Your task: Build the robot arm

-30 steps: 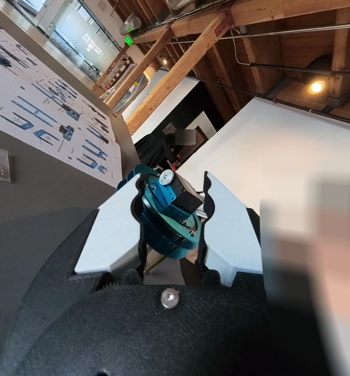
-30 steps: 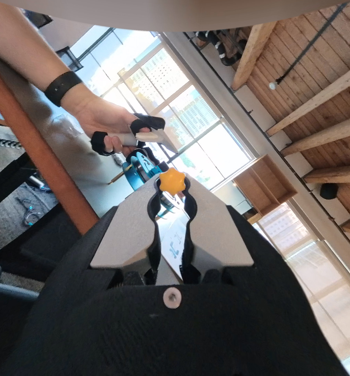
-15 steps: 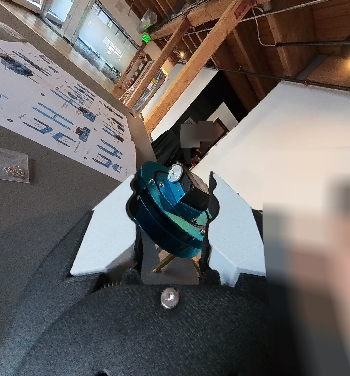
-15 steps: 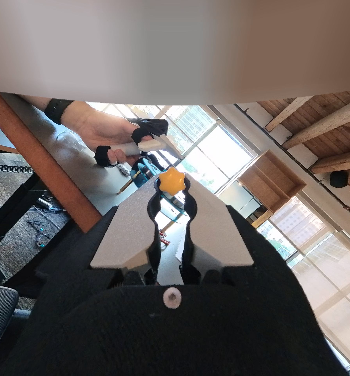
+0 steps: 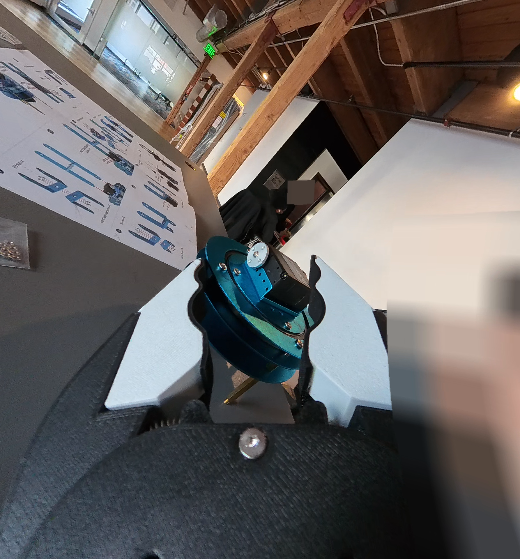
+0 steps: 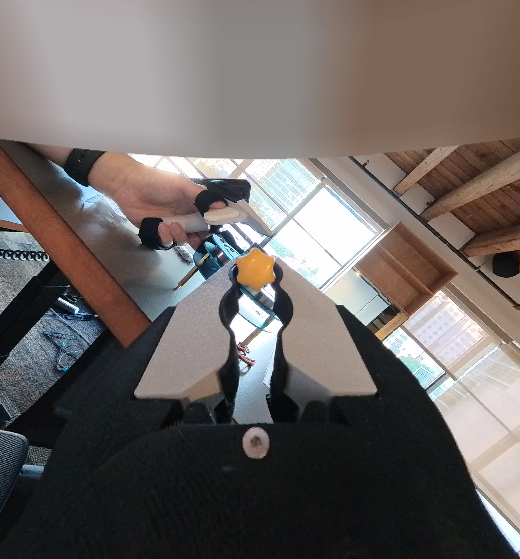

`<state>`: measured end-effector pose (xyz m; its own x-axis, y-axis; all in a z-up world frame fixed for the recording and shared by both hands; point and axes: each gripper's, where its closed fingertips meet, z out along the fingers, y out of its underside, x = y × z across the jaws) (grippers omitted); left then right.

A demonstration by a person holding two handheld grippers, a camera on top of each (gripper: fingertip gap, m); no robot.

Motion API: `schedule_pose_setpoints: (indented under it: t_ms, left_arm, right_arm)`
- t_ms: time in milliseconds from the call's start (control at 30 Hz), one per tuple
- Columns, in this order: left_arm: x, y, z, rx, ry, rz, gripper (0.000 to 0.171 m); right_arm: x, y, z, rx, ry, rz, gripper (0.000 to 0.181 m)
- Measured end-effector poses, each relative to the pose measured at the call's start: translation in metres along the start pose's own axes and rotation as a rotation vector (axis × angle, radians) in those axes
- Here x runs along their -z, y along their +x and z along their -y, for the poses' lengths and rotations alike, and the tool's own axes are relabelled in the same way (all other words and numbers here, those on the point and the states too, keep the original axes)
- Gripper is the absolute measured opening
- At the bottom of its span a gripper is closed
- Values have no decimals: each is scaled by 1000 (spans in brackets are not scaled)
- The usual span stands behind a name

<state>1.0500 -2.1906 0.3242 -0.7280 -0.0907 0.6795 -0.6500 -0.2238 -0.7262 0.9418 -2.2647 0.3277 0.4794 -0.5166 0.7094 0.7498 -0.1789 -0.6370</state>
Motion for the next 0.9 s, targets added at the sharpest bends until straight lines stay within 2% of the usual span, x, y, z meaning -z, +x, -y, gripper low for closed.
schedule_pose_setpoints:
  t_ms: [200, 533, 633, 900]
  left_arm:
    - [0, 0, 0, 9, 5, -6, 65]
    - [0, 0, 1, 20, 9, -16, 64]
    - [0, 0, 1, 22, 11, -17, 64]
    - [0, 0, 2, 27, 20, -17, 64]
  right_arm:
    - [-1, -2, 1, 50, 0, 36, 16]
    - [-2, -4, 2, 329, -25, 205, 16]
    - [-4, 1, 4, 285, -39, 204, 16]
    - [-7, -1, 9, 139, -23, 70, 16]
